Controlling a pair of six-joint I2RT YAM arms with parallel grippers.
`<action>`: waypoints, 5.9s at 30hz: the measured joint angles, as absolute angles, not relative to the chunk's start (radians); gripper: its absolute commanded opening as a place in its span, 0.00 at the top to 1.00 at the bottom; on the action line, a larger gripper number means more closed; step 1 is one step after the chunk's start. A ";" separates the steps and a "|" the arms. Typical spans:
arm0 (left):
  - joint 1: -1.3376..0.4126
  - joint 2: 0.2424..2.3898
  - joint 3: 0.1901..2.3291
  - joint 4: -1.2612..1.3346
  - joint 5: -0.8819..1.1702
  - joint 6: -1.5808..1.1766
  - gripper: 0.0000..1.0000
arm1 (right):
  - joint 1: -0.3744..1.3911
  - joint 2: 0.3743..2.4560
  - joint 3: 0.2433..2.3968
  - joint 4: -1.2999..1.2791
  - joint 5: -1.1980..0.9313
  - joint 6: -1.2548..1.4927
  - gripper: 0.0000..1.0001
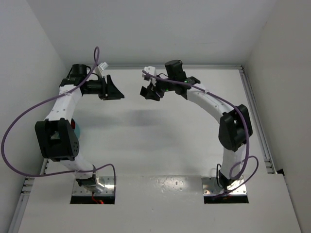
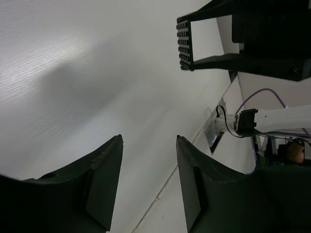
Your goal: Sort the legos into containers by color
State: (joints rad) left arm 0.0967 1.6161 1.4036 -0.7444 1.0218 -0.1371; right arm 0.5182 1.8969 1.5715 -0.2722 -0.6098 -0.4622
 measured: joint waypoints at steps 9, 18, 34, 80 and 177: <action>0.037 1.650 1.410 -0.716 1.054 -0.171 0.51 | 0.607 1.975 1.684 -0.292 -0.604 -0.389 0.78; 0.014 1.650 1.413 -0.702 1.058 -0.186 0.53 | 0.669 1.993 1.684 -0.319 -0.574 -0.369 0.78; 0.012 1.656 1.414 -0.690 0.985 -0.187 0.55 | 0.685 1.993 1.684 -0.319 -0.537 -0.366 0.78; -0.035 1.654 1.388 -0.702 0.840 -0.165 0.96 | 0.737 1.951 1.661 -0.323 -0.437 -0.359 0.14; 0.714 1.911 1.922 -1.294 0.441 1.039 0.27 | 0.598 1.814 1.418 -0.373 -0.290 -0.361 0.05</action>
